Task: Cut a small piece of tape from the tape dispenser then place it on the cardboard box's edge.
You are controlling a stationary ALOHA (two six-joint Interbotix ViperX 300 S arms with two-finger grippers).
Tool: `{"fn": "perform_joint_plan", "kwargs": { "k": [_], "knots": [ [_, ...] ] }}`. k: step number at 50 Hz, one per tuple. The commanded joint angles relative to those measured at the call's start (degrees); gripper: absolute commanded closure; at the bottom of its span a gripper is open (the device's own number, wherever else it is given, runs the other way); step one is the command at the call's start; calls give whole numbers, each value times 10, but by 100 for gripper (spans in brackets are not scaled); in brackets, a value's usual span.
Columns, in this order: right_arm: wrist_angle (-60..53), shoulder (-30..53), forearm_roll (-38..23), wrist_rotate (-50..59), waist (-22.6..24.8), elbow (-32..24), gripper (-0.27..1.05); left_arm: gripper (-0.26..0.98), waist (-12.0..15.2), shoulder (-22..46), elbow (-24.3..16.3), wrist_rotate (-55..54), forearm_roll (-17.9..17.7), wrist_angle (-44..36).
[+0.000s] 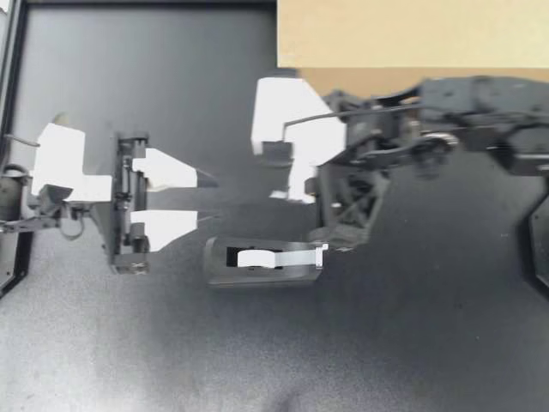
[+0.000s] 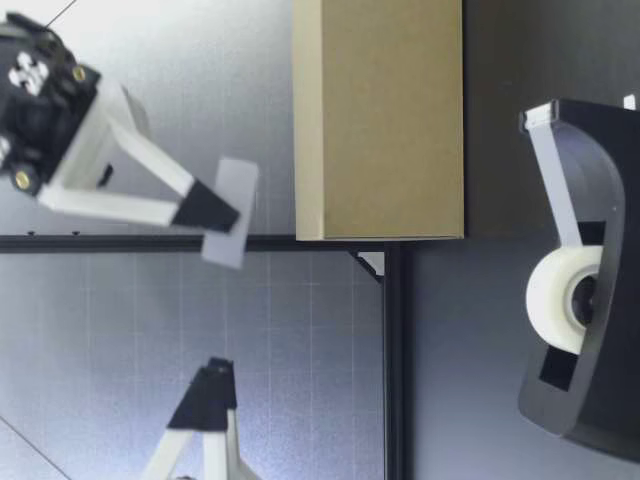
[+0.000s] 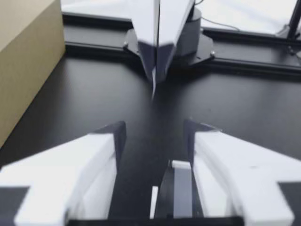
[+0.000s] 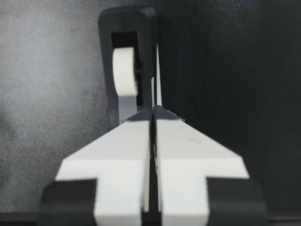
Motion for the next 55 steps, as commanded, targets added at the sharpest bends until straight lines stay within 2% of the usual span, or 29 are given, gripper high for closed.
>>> {"fn": "perform_joint_plan", "kwargs": {
  "k": [1,18,43,48,55],
  "knots": [
    [9,6,-2,-4,6,-37,87,28,1,4,-21,2,3,-8],
    [25,39,-3,-12,7,-80,87,28,1,34,-41,4,11,-7],
    [26,44,-3,-13,7,-88,87,29,1,55,-60,5,11,-9],
    [27,44,-3,-13,7,-88,87,34,1,55,-60,4,11,-11],
    [28,44,-3,-13,7,-88,87,53,1,57,-60,4,10,-11]
  ]
}}
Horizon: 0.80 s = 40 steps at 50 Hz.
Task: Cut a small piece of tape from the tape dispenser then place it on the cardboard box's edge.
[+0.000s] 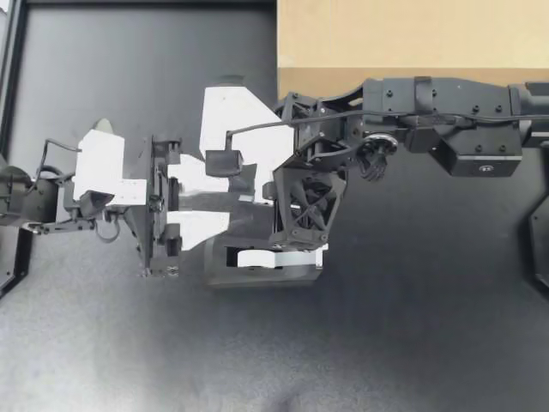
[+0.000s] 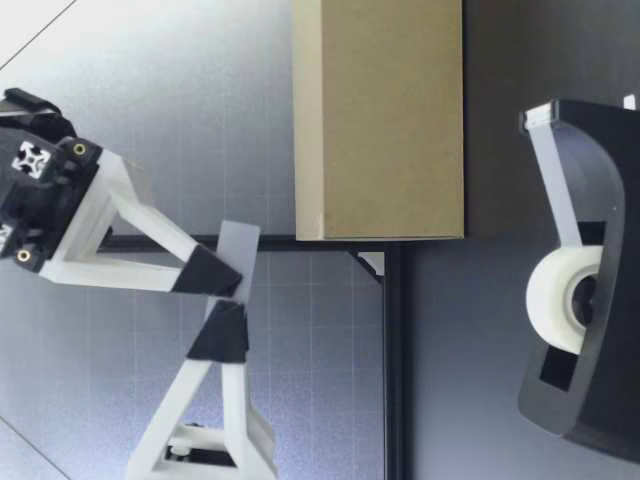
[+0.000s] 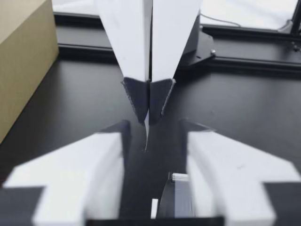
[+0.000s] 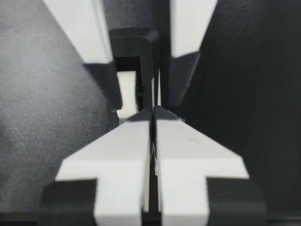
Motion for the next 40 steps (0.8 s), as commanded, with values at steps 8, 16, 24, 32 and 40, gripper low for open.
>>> {"fn": "perform_joint_plan", "kwargs": {
  "k": [8,16,24,32,40],
  "knots": [
    [-1,-8,-1,-1,5,-16,87,78,1,-4,-11,-2,0,-10],
    [0,-9,1,-1,6,-16,87,85,1,-4,-11,-2,0,-11],
    [5,-8,1,2,6,-14,83,85,1,-4,-9,-3,0,-11],
    [4,-8,1,3,5,-10,66,85,2,-4,-7,-4,0,-11],
    [4,-4,-2,3,5,-4,36,85,1,-4,-6,-4,0,-10]
  ]
}}
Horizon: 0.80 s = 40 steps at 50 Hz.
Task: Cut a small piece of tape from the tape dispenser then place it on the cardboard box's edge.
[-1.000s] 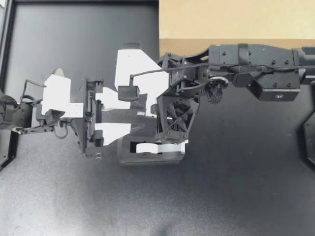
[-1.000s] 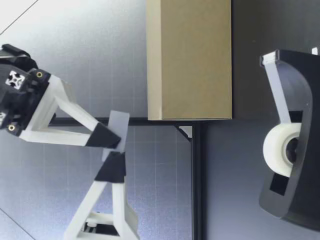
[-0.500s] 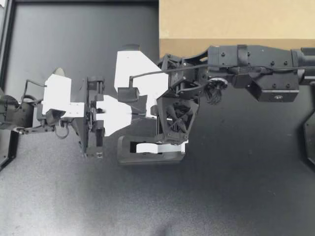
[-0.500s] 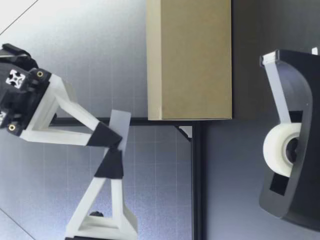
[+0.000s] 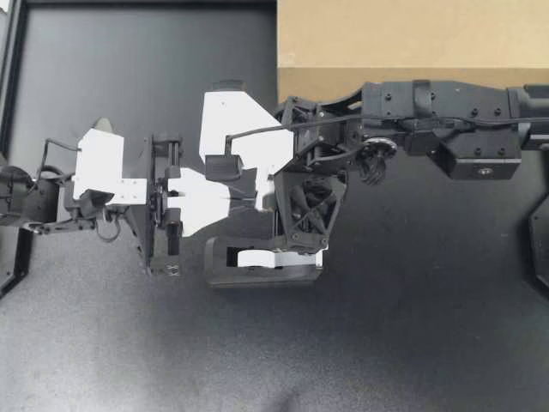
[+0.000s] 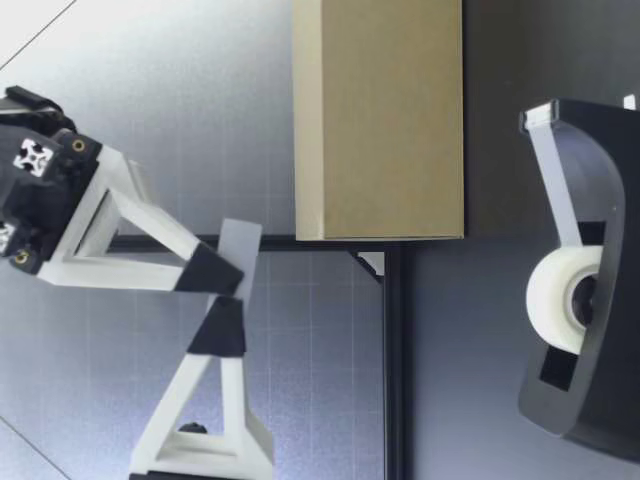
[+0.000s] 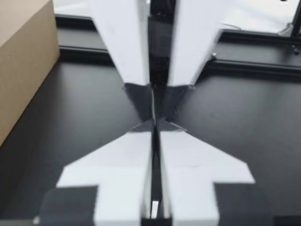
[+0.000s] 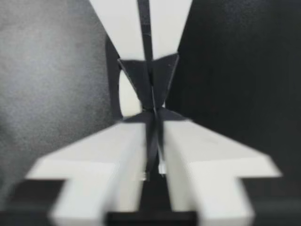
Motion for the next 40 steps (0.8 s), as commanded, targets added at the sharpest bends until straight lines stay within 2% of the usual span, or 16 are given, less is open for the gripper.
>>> {"fn": "perform_joint_plan", "kwargs": {
  "k": [1,15,20,25,33,40],
  "knots": [
    [0,-7,-4,2,2,-4,35,85,1,-5,-6,-1,0,-5],
    [-4,-31,-58,21,-1,15,35,85,0,7,-8,-4,-3,-6],
    [-13,-58,-85,40,-4,39,35,85,1,24,-18,-5,-25,-13],
    [-41,-94,-107,63,-7,74,35,85,7,47,-33,-5,-81,-30],
    [-137,-162,-152,114,-19,156,35,85,28,93,-76,-13,-212,-48],
    [-236,-209,-192,160,-40,231,36,85,48,125,-121,-43,-284,-48]
  ]
}}
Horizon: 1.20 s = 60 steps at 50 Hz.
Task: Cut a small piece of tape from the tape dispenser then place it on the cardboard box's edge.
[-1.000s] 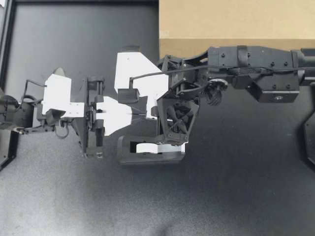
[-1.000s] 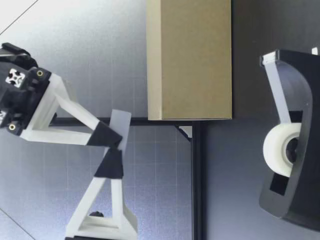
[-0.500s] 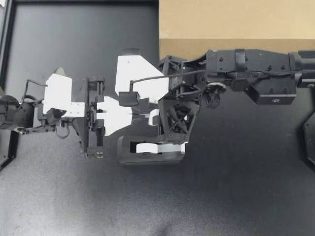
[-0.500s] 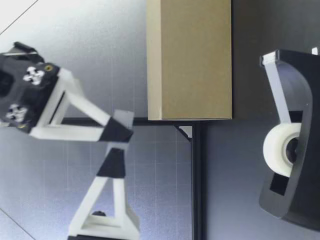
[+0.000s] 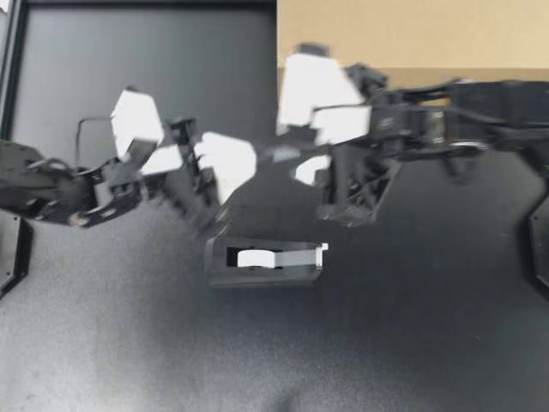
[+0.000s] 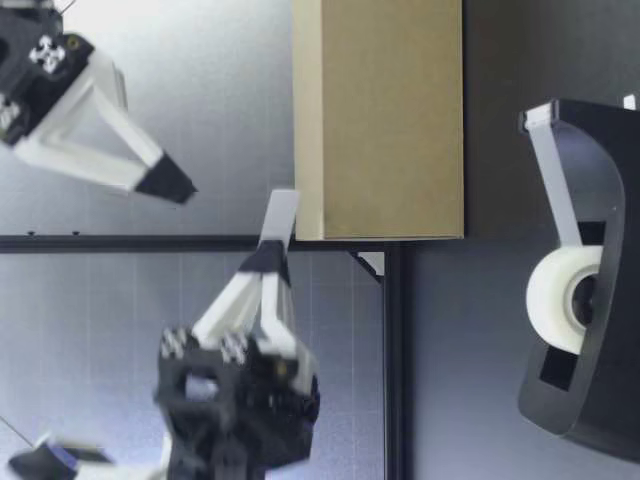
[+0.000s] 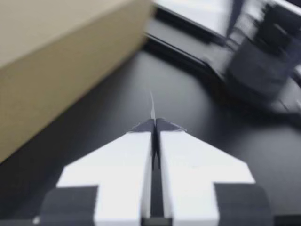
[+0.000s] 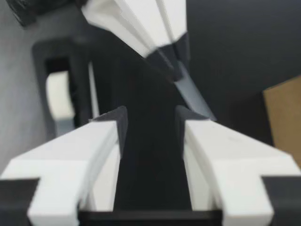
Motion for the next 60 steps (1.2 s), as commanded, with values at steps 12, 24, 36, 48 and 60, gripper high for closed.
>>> {"fn": "perform_joint_plan", "kwargs": {
  "k": [12,24,36,48,60],
  "knots": [
    [-259,-82,-52,59,-80,147,47,85,59,31,-69,-161,-72,-6],
    [-418,-80,-52,55,-160,209,74,85,90,48,-69,-244,-71,-13],
    [-498,-33,-52,33,-200,210,88,85,105,74,-85,-272,-71,-17],
    [-503,11,-52,6,-207,191,88,85,120,93,-91,-298,-71,-18],
    [-502,53,-52,-8,-207,169,88,85,127,105,-97,-304,-71,-18]
  ]
}}
